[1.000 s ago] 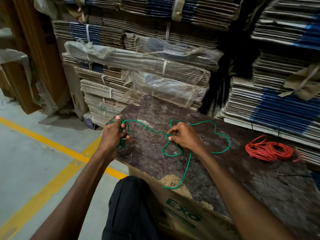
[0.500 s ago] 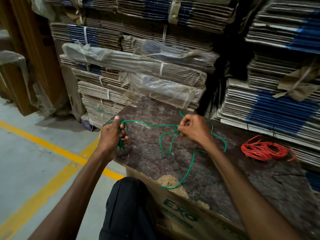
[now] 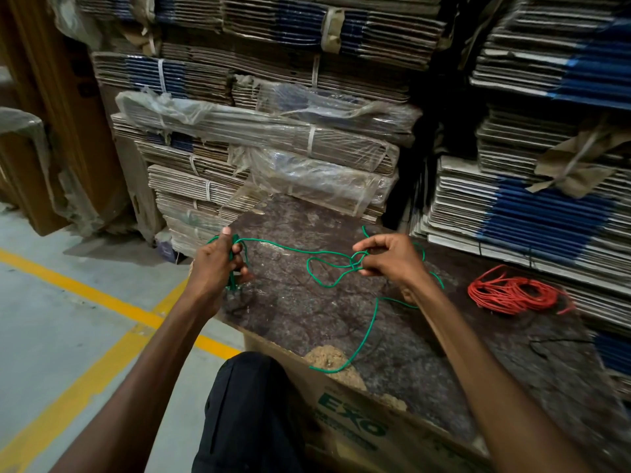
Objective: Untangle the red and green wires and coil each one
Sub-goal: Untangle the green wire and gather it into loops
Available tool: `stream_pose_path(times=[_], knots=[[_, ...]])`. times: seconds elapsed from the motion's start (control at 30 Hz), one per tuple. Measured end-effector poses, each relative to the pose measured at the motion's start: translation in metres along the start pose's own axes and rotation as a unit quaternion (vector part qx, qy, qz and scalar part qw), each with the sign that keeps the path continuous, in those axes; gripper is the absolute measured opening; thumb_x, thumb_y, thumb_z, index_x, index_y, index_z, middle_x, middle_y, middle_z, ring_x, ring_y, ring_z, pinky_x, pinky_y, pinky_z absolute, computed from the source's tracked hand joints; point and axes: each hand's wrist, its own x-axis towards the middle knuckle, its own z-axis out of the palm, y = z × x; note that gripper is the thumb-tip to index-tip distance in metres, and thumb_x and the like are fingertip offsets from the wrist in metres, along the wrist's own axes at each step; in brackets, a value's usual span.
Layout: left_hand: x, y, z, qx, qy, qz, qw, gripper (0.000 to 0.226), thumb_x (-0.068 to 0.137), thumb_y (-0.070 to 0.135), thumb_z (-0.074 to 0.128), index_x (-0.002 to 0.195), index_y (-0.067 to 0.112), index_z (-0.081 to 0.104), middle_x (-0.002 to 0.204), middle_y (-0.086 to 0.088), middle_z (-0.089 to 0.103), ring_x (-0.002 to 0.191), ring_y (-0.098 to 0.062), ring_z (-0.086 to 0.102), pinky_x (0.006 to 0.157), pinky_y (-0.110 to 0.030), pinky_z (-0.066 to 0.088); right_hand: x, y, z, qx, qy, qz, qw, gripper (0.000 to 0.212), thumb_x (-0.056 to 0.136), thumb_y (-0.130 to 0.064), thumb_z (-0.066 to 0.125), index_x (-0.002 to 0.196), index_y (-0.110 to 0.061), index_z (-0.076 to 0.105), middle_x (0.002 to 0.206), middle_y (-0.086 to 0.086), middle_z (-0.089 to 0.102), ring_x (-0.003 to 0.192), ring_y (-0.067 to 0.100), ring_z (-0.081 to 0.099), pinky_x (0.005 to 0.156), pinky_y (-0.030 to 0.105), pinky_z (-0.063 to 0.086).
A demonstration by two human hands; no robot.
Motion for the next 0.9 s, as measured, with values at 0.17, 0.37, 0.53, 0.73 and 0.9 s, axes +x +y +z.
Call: stream_pose_path(times=[0.17, 0.37, 0.53, 0.73, 0.9], knots=[[-0.001, -0.002, 0.0, -0.004, 0.004, -0.014, 1.0, 0.045, 0.1, 0.047, 0.041, 0.07, 0.015, 0.047, 0.048, 0.006, 0.041, 0.047, -0.014, 0.046, 0.083, -0.051, 0.051, 0.0, 0.004, -0.004, -0.047, 0.02, -0.024, 0.998, 0.034, 0.067, 0.015, 0.077, 0.095, 0.001, 0.065, 0.065, 0.001, 0.049, 0.053, 0.009, 0.044, 0.048, 0.018, 0.047], [-0.001, -0.003, -0.001, -0.005, 0.011, -0.004, 1.0, 0.044, 0.101, 0.045, 0.041, 0.07, 0.015, 0.046, 0.05, 0.005, 0.042, 0.048, -0.015, 0.046, 0.078, -0.047, 0.05, -0.002, 0.01, -0.009, -0.012, 0.022, -0.034, 0.999, 0.032, 0.065, -0.004, 0.087, 0.078, -0.011, 0.059, 0.06, 0.0, 0.047, 0.041, 0.0, 0.045, 0.044, 0.019, 0.048], [0.002, -0.004, -0.007, 0.0, 0.014, -0.007, 1.0, 0.043, 0.101, 0.046, 0.041, 0.071, 0.016, 0.045, 0.06, -0.001, 0.04, 0.049, -0.015, 0.046, 0.071, -0.042, 0.054, -0.001, 0.016, -0.021, 0.115, -0.008, 0.003, 0.993, 0.023, 0.075, 0.004, 0.076, 0.087, -0.009, 0.06, 0.072, 0.002, 0.044, 0.054, 0.005, 0.052, 0.053, 0.025, 0.059], [0.008, -0.004, -0.029, -0.015, 0.054, -0.014, 0.998, 0.044, 0.101, 0.046, 0.04, 0.07, 0.016, 0.045, 0.052, 0.003, 0.041, 0.045, -0.013, 0.048, 0.068, -0.045, 0.058, 0.004, 0.037, -0.058, 0.136, 0.062, 0.021, 0.989, 0.024, 0.078, 0.01, 0.07, 0.088, -0.009, 0.061, 0.073, -0.001, 0.04, 0.052, 0.001, 0.053, 0.054, 0.023, 0.058], [0.009, -0.002, -0.035, -0.006, 0.09, 0.007, 0.996, 0.043, 0.102, 0.043, 0.041, 0.069, 0.015, 0.045, 0.056, 0.001, 0.042, 0.04, -0.007, 0.047, 0.042, -0.024, 0.051, 0.011, 0.06, -0.093, 0.075, 0.16, 0.002, 0.984, 0.025, 0.076, 0.009, 0.074, 0.084, -0.01, 0.06, 0.073, 0.002, 0.043, 0.048, 0.001, 0.054, 0.051, 0.019, 0.056]])
